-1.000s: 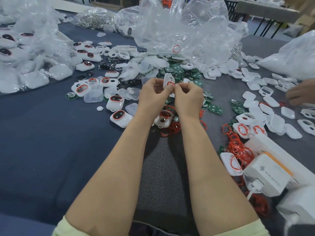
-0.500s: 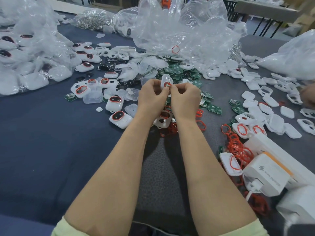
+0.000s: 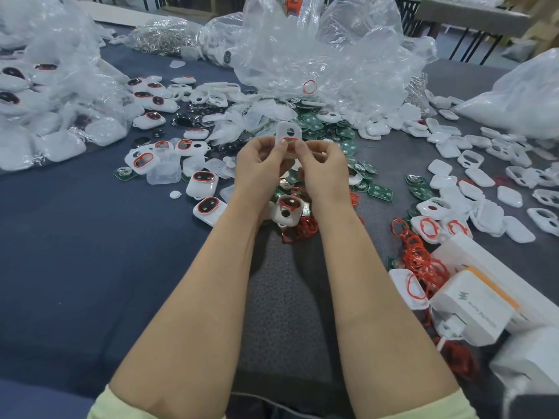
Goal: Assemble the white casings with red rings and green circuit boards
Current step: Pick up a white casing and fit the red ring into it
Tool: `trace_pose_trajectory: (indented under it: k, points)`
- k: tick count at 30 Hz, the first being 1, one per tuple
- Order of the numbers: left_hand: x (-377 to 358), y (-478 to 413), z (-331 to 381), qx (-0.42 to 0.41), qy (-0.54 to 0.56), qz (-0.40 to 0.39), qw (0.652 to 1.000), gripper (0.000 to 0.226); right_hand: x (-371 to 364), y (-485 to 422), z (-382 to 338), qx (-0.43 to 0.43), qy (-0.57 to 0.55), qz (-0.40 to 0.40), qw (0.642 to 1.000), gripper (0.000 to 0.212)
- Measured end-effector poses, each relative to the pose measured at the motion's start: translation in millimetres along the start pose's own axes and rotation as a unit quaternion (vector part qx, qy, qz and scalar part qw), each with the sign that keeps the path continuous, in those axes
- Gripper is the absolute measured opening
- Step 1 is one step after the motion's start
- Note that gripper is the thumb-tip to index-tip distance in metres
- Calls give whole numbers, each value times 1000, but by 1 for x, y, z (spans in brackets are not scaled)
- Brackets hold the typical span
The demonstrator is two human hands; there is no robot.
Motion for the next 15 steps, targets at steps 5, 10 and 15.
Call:
trace_pose_trajectory:
  k: [5, 10, 15]
  points:
    - [0, 2, 1, 0, 51, -18, 999, 8, 1, -5, 1, -49, -160, -87, 982, 14]
    - [0, 2, 0, 3, 61, -19, 998, 15, 0, -4, 1, -54, -219, -96, 969, 12]
    - [0, 3, -2, 4, 55, -30, 998, 8, 0, -5, 5, -55, -228, -83, 968, 11]
Point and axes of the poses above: each hand's wrist, its own y-axis away from the middle knuckle, its own x-axis out of the back of the hand, z = x × y, the point moved 1 cm from there along -y, towards the middle knuckle, and after that the axes turned 8 degrees about -z, right-handed, at the moved point
